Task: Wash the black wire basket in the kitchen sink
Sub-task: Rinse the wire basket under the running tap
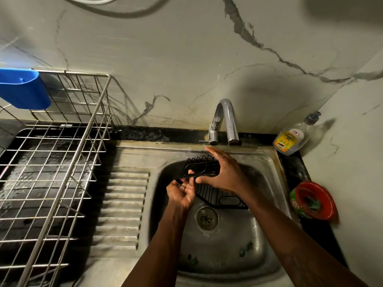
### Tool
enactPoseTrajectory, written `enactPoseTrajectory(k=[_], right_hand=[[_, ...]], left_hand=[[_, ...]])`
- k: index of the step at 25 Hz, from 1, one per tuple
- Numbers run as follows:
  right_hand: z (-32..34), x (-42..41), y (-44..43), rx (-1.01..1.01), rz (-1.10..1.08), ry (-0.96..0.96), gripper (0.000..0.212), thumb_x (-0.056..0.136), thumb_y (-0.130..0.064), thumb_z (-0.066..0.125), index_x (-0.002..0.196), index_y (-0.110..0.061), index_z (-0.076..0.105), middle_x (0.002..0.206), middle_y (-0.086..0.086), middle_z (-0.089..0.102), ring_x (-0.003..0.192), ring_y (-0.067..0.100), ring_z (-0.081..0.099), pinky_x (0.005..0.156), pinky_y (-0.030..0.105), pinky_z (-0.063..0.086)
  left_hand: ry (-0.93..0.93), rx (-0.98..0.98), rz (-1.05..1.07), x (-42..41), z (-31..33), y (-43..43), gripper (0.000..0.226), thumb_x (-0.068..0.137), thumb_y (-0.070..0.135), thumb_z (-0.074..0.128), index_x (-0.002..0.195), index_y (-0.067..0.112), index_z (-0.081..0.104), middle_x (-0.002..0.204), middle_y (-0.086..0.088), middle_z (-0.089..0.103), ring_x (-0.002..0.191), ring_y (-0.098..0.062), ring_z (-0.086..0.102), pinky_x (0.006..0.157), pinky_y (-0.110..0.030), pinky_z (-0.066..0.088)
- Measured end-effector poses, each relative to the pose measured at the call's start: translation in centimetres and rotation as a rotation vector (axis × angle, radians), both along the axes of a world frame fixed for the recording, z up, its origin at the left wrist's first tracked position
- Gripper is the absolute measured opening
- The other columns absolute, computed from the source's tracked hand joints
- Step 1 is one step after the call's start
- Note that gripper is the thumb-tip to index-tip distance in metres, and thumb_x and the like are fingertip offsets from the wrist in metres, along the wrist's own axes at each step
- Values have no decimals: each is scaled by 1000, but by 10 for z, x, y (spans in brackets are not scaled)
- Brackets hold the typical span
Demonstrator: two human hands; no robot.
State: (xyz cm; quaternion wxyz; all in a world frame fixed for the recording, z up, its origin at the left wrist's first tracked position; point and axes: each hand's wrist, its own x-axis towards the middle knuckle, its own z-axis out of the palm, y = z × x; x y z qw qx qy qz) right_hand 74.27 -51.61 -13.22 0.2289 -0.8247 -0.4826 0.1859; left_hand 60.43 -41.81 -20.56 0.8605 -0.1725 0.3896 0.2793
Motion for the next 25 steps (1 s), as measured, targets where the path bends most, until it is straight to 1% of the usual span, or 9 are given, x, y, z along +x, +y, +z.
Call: enactPoseTrajectory(k=[2, 4, 7, 11, 14, 16, 19, 22, 25], right_hand=[[-8, -1, -13, -9, -53, -11, 114, 64, -64, 84, 155, -49, 17, 162, -5, 28, 144, 18, 34, 113, 41, 39], [-10, 0, -15, -77, -51, -24, 115, 73, -32, 87, 153, -55, 8, 158, 0, 30, 133, 22, 47, 96, 34, 49], [-7, 2, -4, -252, 9, -156, 118, 74, -2, 79, 154, -47, 5, 156, 5, 26, 109, 18, 57, 67, 21, 50], [-5, 1, 3, -354, 68, -329, 115, 74, -11, 78, 156, -37, 2, 157, 12, 27, 122, 31, 52, 94, 42, 54], [-16, 1, 16, -408, 151, -414, 115, 76, -29, 78, 158, -33, -3, 159, 15, 25, 136, 37, 42, 108, 50, 42], [-27, 2, 24, -425, 139, -372, 120, 75, -47, 79, 159, -31, -6, 162, 14, 23, 143, 38, 33, 113, 52, 34], [-42, 3, 30, -372, 108, -290, 132, 63, -69, 79, 161, -27, 0, 163, 11, 25, 148, 34, 26, 120, 52, 23], [-53, -4, 25, -288, 148, -201, 122, 69, -64, 78, 161, -26, 8, 163, 7, 25, 149, 28, 22, 123, 46, 19], [-66, -9, 12, -269, 203, -252, 96, 88, -61, 61, 161, -24, 12, 165, 4, 22, 152, 21, 18, 123, 39, 10]], left_hand=[[8, -7, 17, 0, -2, 1, 39, 104, 19, 33, 93, -7, 61, 82, -17, 65, 58, -33, 73, 47, -38, 60], [27, 21, -62, 0, -4, 2, 38, 104, 21, 35, 85, 0, 60, 73, -16, 67, 57, -32, 73, 44, -35, 59], [249, 94, -410, 0, -3, 7, 37, 104, 32, 33, 85, 10, 56, 81, -9, 61, 70, -27, 67, 42, -29, 57], [681, 400, -809, -12, -18, 16, 48, 102, 43, 38, 111, 1, 60, 90, -15, 63, 78, -33, 65, 59, -39, 60], [1024, 822, -993, -9, -9, 21, 55, 96, 47, 52, 127, 3, 64, 112, -21, 69, 103, -40, 67, 93, -46, 56], [1005, 984, -1057, 6, 8, 23, 62, 91, 59, 57, 131, 11, 64, 127, -16, 66, 118, -39, 61, 102, -40, 48], [788, 926, -1077, 19, 6, 22, 72, 67, 75, 69, 117, 23, 72, 111, -5, 75, 96, -29, 72, 90, -44, 59], [922, 1015, -1056, 12, -17, 14, 47, 73, 56, 74, 107, 23, 75, 94, -3, 77, 83, -22, 74, 79, -40, 63], [1015, 1075, -969, 17, -17, 9, 19, 81, 40, 74, 93, 24, 73, 89, -1, 75, 80, -17, 72, 76, -31, 62]])
